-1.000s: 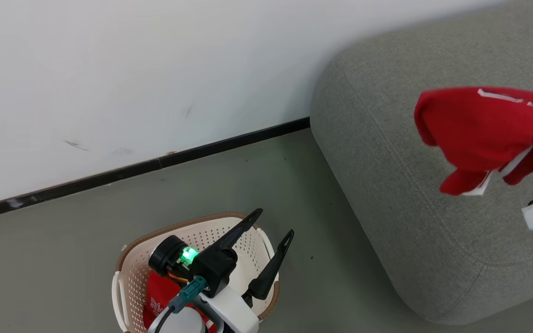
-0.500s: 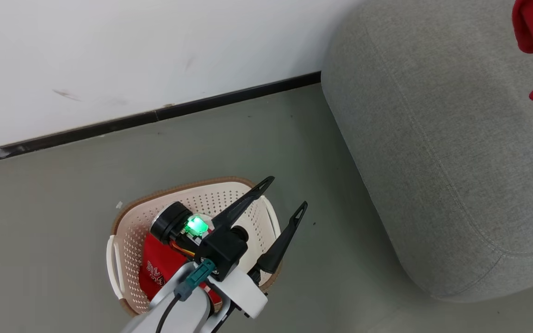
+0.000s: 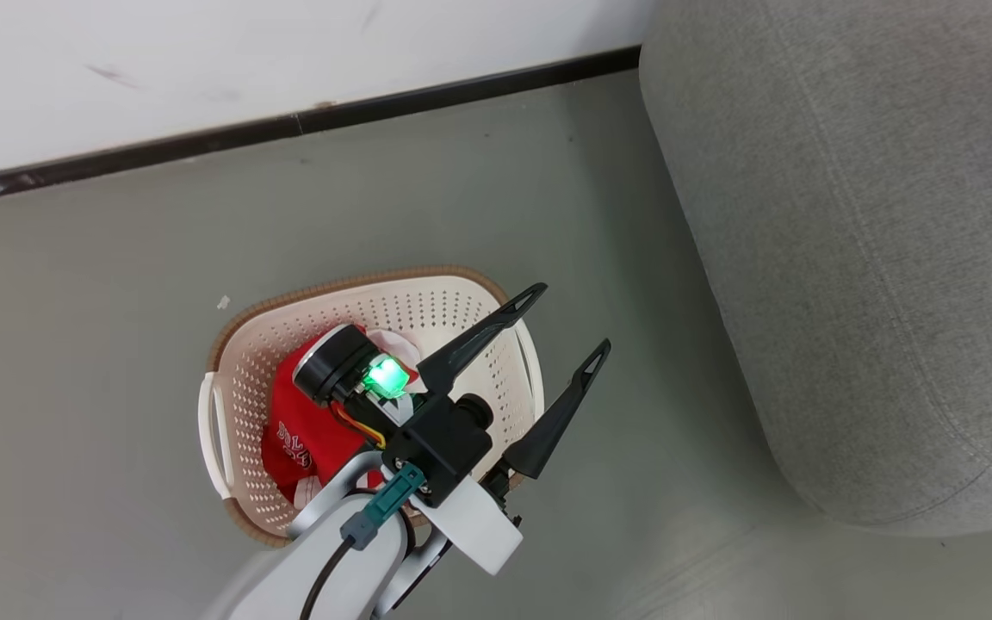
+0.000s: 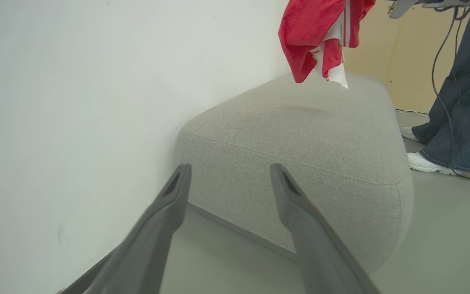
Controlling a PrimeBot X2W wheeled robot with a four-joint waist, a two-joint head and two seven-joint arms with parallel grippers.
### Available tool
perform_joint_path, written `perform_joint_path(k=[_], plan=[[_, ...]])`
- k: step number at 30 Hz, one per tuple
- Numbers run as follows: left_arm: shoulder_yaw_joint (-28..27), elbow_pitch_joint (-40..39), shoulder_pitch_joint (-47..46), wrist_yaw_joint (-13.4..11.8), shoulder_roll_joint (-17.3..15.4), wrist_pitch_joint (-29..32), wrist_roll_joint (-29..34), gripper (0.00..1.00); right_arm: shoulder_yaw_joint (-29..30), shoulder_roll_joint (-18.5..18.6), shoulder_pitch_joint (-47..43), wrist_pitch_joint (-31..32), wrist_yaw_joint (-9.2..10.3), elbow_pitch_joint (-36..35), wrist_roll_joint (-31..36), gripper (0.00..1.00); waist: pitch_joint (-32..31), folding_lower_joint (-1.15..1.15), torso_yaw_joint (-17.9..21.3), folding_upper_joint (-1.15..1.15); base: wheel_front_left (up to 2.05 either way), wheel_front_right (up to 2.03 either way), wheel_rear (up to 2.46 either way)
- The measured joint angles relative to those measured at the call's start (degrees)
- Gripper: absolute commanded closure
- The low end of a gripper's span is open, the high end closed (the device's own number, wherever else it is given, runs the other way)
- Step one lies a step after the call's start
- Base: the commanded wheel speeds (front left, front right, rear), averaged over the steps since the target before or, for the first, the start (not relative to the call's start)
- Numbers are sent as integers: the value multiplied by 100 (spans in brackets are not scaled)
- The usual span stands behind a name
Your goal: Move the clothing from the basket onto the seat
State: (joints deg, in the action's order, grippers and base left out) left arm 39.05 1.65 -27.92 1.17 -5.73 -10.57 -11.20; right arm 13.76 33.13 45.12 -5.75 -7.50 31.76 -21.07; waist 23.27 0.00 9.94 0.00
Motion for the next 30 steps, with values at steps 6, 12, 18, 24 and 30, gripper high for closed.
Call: perform_joint_path(k=[6,12,18,24,30], plan=[[69,-144,-172,9,1,71,83,0,233,30,109,-196,0,388,96,100,293,0,-67,0,0,0,0],[138,-190,-281,58,-3,92,136,0,163,-300,112,-352,1,668,56,100,522,0,-106,0,0,0,0],[181,-224,-460,112,1,93,259,0,104,-784,88,-489,0,1034,-174,100,766,0,-125,0,0,0,0],[140,-224,-572,153,-30,91,299,0,-154,-1015,32,-492,0,1187,-293,100,953,0,-87,0,0,0,0],[44,-74,-586,152,-127,16,324,0,-421,-1254,-40,-604,0,1192,-377,2,969,0,56,0,0,0,0]])
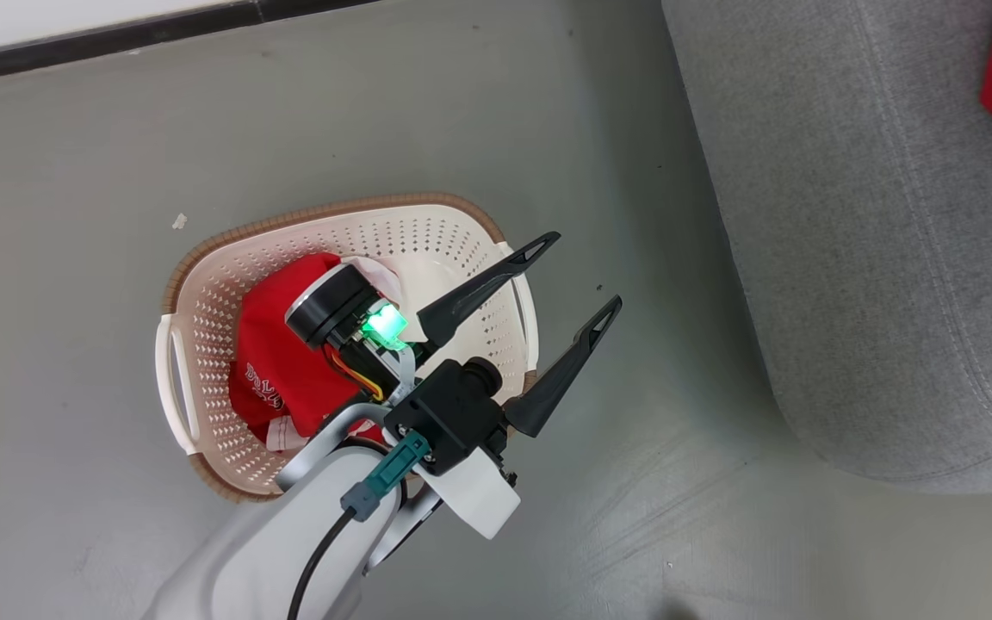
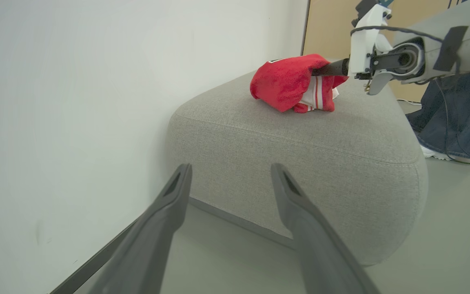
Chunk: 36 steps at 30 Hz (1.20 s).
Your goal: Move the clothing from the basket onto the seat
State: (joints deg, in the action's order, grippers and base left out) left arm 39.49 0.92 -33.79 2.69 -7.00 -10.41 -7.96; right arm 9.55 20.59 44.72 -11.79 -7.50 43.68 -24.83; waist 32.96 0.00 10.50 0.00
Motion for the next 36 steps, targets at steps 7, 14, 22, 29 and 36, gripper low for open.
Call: perform_joint_path(k=[7,14,22,29,36], plan=[[-47,151,1,0,1,-79,-58,0,-422,4,-249,-83,0,-96,-32,0,-106,0,141,0,0,0,0],[-108,308,13,0,-2,-137,-119,0,-844,1,-496,-182,0,-512,-24,0,-259,0,299,0,0,0,0],[-361,493,57,-62,-51,-231,-289,0,-1218,-27,-910,-233,0,-1168,-30,0,-516,0,454,0,0,0,0],[-704,676,282,-264,-141,-287,-412,0,-1444,0,-1053,-240,0,-1685,142,0,-785,0,506,0,0,0,0],[-1136,871,586,-516,-253,-343,-619,0,-2025,-160,-1160,-240,0,-1937,432,0,-1052,0,443,0,0,0,0]])
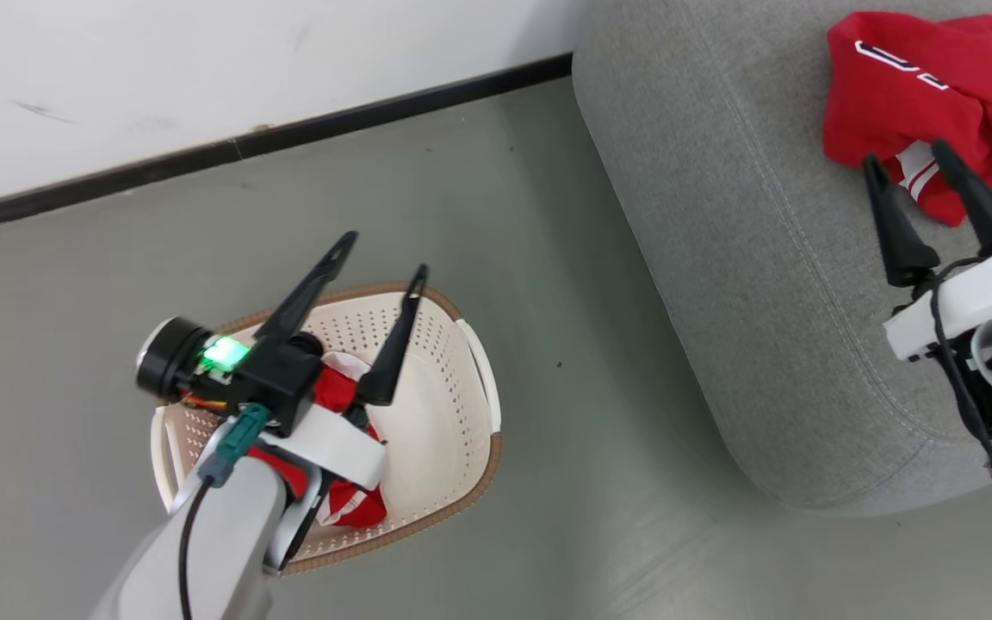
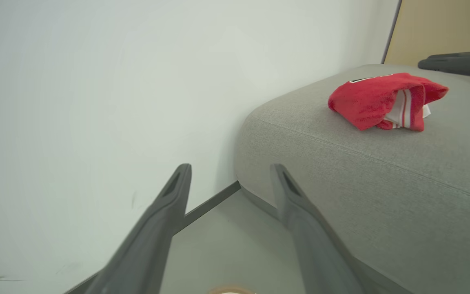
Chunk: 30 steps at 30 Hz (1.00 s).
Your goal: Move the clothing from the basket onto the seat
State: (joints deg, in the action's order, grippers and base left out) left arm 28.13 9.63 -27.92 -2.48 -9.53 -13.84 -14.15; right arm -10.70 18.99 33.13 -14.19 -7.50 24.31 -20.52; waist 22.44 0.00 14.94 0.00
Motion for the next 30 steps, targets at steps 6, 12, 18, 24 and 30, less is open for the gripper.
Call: perform_joint_path(k=[6,12,18,24,30], plan=[[-394,87,316,-246,-104,-45,-108,0,-93,-199,-1,-1,0,-275,55,0,-239,0,-130,0,0,0,0],[-773,90,688,-458,-120,-62,-260,0,-43,-348,-6,-2,0,-530,187,0,-494,0,-301,0,0,0,0],[-1256,-205,1070,-702,-67,-62,-385,0,-86,-539,-379,-2,0,-731,448,0,-807,0,-540,0,0,0,0],[-1613,-337,1512,-873,10,-62,-410,0,-48,-716,-737,-2,0,-833,605,0,-1087,0,-753,0,0,0,0],[-1739,-367,1851,-921,81,-62,-439,0,122,-831,-1187,-3,0,-943,770,0,-1371,0,-953,0,0,0,0]])
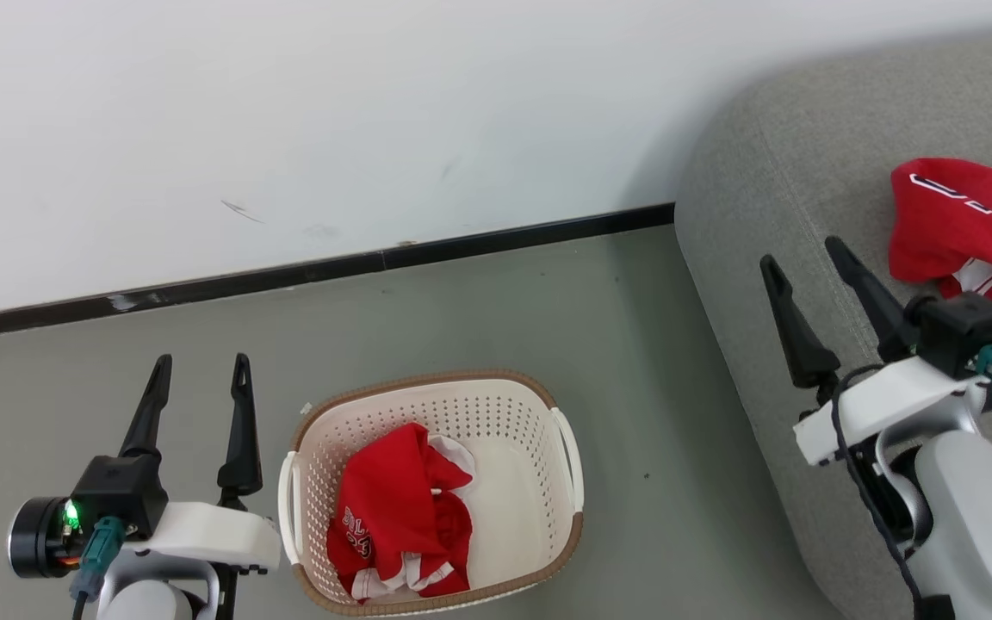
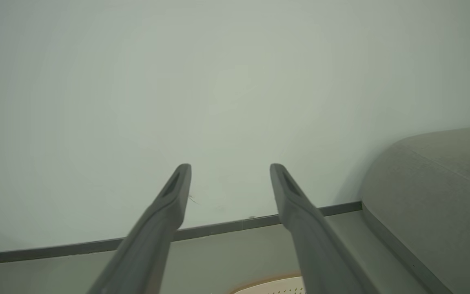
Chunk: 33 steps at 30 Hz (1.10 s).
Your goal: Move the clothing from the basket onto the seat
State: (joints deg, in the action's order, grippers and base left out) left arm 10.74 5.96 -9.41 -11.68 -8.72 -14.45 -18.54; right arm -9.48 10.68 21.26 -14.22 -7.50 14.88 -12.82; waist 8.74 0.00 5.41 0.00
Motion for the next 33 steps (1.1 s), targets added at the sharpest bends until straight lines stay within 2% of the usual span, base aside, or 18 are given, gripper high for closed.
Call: perform_joint_path(k=[4,9,23,33], plan=[[-10,19,142,16,10,0,-11,0,44,-67,-294,1,0,-14,135,0,-137,0,-94,0,0,0,0],[25,69,370,178,38,0,-63,0,132,-169,-742,1,0,-111,288,0,-352,0,-234,0,0,0,0],[-40,154,771,302,46,0,-49,0,593,-549,-1733,1,0,-466,526,0,-795,0,-536,0,0,0,0],[-37,159,909,380,65,0,-4,0,570,-671,-2137,11,0,-778,587,0,-875,0,-606,0,0,0,0]])
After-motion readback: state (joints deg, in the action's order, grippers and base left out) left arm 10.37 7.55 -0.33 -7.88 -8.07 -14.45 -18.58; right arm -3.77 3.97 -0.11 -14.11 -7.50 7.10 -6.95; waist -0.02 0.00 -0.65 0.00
